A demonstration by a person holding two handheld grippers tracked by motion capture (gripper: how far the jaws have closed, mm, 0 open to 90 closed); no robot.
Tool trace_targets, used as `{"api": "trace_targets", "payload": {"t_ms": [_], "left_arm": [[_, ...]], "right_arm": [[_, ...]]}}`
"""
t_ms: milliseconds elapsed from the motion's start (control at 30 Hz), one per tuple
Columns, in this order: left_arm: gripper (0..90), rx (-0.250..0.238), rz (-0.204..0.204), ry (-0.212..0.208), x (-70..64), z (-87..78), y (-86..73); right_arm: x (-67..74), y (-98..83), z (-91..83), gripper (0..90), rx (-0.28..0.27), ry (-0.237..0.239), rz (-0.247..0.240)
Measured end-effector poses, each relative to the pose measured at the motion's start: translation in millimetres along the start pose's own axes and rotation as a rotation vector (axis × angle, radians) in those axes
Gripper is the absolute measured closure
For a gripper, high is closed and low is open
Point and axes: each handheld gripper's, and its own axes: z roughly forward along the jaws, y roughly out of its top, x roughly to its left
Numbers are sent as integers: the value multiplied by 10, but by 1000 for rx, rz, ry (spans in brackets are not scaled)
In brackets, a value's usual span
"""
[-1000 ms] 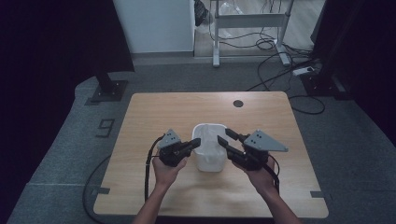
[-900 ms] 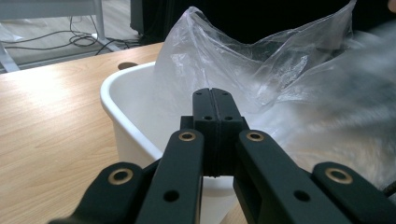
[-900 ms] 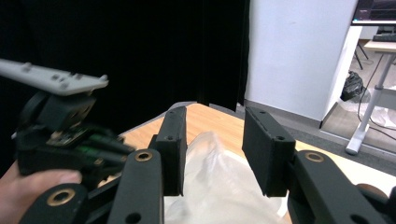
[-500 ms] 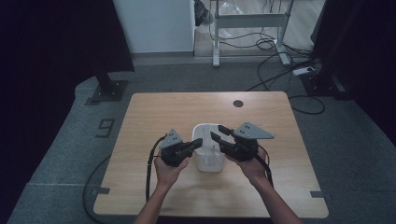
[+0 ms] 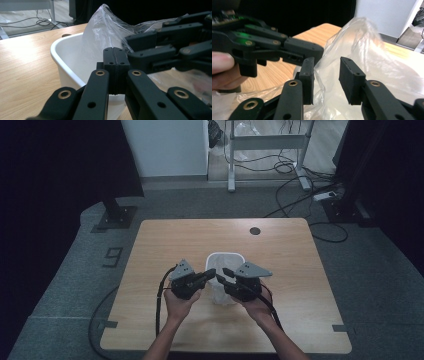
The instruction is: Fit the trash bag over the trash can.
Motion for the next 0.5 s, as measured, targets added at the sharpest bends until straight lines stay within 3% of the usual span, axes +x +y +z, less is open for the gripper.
{"api": "trace_targets", "payload": {"t_ms": [233, 500], "left_arm": [[900, -5, 0, 10, 5, -8, -7], [900, -30, -12, 37, 56, -89, -25]], "right_arm": [[-24, -10, -30, 889, 3, -20, -11], [-53, -101, -227, 895, -44, -62, -16]]}}
